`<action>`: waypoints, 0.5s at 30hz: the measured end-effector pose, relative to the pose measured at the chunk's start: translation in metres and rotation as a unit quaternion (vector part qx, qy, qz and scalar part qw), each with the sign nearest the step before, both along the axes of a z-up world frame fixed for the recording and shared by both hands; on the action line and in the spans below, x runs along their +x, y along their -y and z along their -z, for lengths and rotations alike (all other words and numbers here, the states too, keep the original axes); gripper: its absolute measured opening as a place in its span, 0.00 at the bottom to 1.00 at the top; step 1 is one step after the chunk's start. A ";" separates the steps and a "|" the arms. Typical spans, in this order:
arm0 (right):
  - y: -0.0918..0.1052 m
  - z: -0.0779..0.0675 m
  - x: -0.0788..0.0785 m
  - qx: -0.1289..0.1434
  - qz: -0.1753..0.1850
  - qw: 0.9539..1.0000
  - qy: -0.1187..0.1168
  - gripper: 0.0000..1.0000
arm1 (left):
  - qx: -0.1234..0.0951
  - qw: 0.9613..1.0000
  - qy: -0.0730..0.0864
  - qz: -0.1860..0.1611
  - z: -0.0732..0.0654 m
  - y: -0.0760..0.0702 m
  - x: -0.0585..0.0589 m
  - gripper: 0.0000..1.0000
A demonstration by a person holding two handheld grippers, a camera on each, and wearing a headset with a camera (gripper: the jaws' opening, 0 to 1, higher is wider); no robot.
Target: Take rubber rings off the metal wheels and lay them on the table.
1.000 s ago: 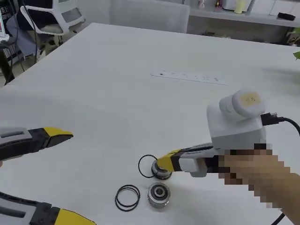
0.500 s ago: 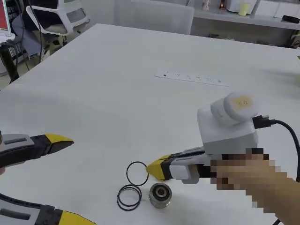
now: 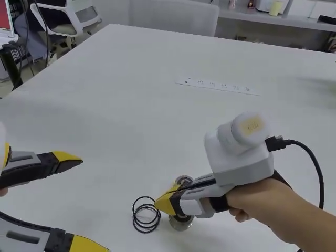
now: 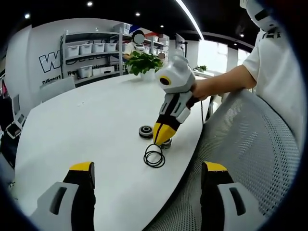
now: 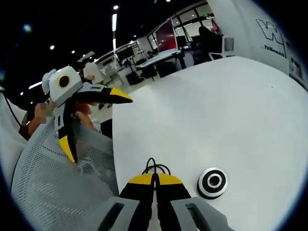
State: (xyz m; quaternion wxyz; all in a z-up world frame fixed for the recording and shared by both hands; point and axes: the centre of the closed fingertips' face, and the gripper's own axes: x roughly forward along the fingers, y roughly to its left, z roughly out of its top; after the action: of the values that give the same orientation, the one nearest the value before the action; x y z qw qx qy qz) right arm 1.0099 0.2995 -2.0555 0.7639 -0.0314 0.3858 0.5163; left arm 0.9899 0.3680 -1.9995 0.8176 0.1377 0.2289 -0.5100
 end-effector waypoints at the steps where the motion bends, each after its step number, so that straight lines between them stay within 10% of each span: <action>1: 0.001 0.001 0.001 -0.002 0.001 1.000 0.001 0.00 | -0.001 1.000 0.000 -0.003 0.000 -0.001 0.001 0.89; 15: 0.006 0.013 0.013 -0.032 0.007 0.999 0.039 0.00 | 0.000 1.000 -0.006 -0.011 0.002 -0.003 0.002 0.88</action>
State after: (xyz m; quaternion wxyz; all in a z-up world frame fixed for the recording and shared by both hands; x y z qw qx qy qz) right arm 1.0234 0.2936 -2.0687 0.7804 -0.0736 0.3723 0.4969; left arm 0.9915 0.3712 -2.0016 0.8220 0.1320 0.2353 -0.5015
